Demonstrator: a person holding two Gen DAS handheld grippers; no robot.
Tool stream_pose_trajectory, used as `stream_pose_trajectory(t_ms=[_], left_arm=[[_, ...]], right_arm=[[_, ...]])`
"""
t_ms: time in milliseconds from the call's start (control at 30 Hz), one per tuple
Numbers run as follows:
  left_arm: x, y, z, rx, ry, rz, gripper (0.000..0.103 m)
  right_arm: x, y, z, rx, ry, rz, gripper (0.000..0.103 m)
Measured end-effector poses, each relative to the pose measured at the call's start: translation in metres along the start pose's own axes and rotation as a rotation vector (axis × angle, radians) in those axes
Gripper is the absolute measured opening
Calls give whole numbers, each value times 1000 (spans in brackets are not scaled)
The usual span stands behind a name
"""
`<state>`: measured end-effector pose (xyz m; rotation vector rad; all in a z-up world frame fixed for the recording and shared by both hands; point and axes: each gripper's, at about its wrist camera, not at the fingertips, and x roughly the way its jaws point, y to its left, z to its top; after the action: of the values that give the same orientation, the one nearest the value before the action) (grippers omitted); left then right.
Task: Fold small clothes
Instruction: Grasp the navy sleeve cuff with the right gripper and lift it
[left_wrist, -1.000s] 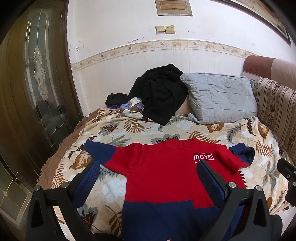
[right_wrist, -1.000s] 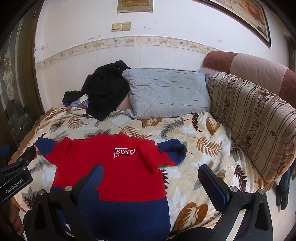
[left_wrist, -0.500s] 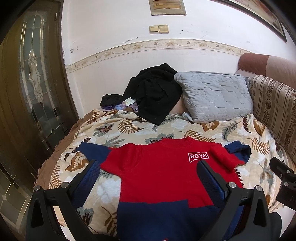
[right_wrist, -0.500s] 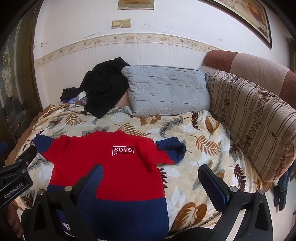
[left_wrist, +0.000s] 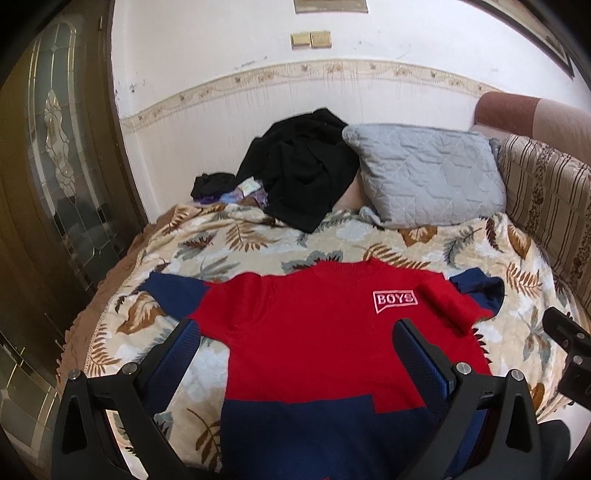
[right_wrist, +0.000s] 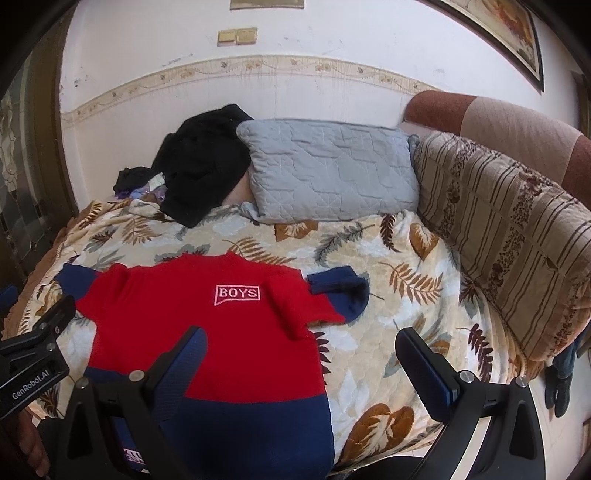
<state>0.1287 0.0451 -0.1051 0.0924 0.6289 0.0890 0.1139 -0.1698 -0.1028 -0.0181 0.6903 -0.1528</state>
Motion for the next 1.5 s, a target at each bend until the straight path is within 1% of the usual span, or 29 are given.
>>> stream_pose_trajectory(t_ms=[200,333,400,467,600,733,867,933,1000,1100,1167,1200,1300,1367,1400,1500], left_arm=[[34,-1,-10,-23,99,-35,103],[49,-9,-15,-31,154,-69,103],[55,-14,-17,-27,186,-92,103],[62,-18,-21,-40,233,-120,103],[73,-21,-27,-64,290,-160,103],[82,-28,-24,-45,295,-164,103],[103,-37,-10,-14,270,-142,103],[118,-39,-1,-14,265,-139,103],[137,-42,5,-28,255,-139,103],[163,-48,7,-34,247,-129,103],[174,-52,4,-31,229,-112,103],[179,-53,1,-28,218,-103,103],[190,-55,-8,-11,196,-109,103],[196,-54,-9,-2,203,-115,103],[196,-51,-8,-5,196,-122,103],[198,-44,-7,-12,171,-121,103]], right_arm=[[28,-9,-6,17,53,-31,103],[35,-15,-8,32,67,-38,103],[38,-20,-9,44,72,-38,103],[42,-26,-11,58,81,-35,103],[53,-43,-11,98,91,-15,103],[77,-74,-10,184,115,59,103],[118,-111,-10,296,152,178,103],[144,-135,-11,407,178,238,103],[168,-159,-14,542,180,292,103],[202,-176,-16,684,207,361,102],[220,-177,-15,726,221,396,97],[232,-173,-12,720,229,408,96],[264,-162,-4,673,242,374,90],[287,-158,-2,657,263,360,80],[296,-159,-4,652,277,346,78],[329,-152,-5,615,343,299,61]])
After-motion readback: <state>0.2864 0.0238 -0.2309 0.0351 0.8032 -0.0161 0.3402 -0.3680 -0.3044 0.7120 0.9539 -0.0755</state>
